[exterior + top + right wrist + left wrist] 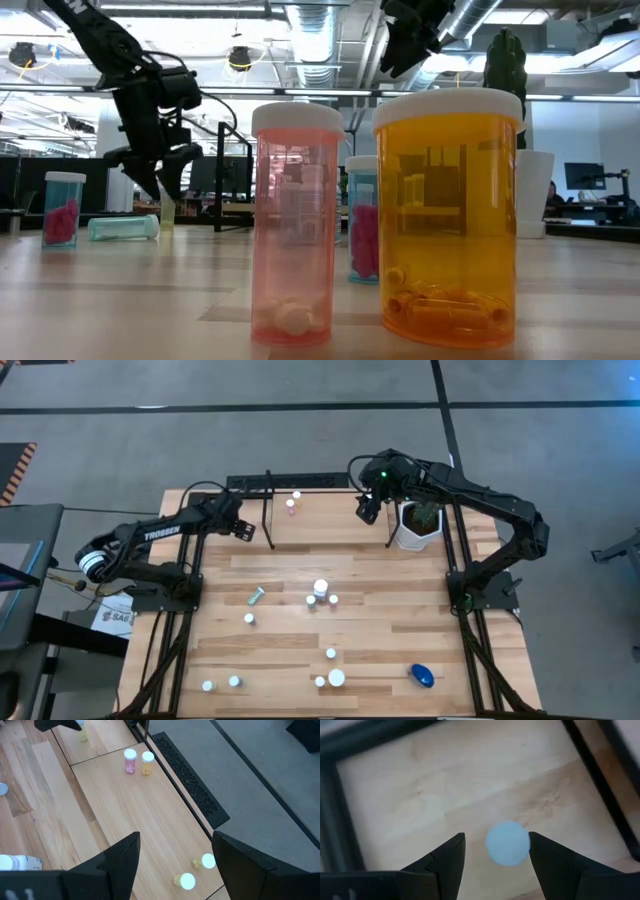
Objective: Pick and place medicine bottles onto shelf by color
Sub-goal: Put the yellow pill bottle on the shelf
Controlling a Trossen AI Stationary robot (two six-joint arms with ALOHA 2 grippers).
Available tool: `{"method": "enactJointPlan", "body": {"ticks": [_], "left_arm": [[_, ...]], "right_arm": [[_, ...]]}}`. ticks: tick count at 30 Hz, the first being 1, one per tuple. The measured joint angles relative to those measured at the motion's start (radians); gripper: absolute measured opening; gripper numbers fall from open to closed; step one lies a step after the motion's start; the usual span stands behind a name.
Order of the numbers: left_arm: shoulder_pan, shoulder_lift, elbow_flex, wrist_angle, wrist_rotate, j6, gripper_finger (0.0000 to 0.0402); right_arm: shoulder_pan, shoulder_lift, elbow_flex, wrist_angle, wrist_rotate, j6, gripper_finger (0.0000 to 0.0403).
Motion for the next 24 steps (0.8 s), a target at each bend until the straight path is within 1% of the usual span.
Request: {"method": "enactJointPlan", "body": {"ticks": [3, 7, 10, 17, 24], "left_arm": [[0.0, 0.0, -0.026, 0.041, 0.004, -0.011, 0.0203], [0.0, 0.0, -0.029, 0.072, -0.004, -0.003, 0.0202], [0.0, 0.0, -0.029, 0.093, -0.004, 0.002, 0.0193], [-0.001, 0.0, -0.029, 0.096, 0.034, -0.024, 0.015], [0.0, 0.0, -0.029, 0.097, 0.039, -0.041, 0.0105]], "right_arm": [[0.0, 0.0, 0.0, 0.0, 0.0, 0.0, 0.027], [0.0, 0.0, 0.0, 0.0, 0.0, 0.0, 0.027], [0.0, 0.0, 0.0, 0.0, 0.0, 0.0, 0.027], [0.0, 0.0, 0.0, 0.0, 0.0, 0.0, 0.027], [0.0, 0.0, 0.0, 0.0, 0.0, 0.0, 0.027]]}}
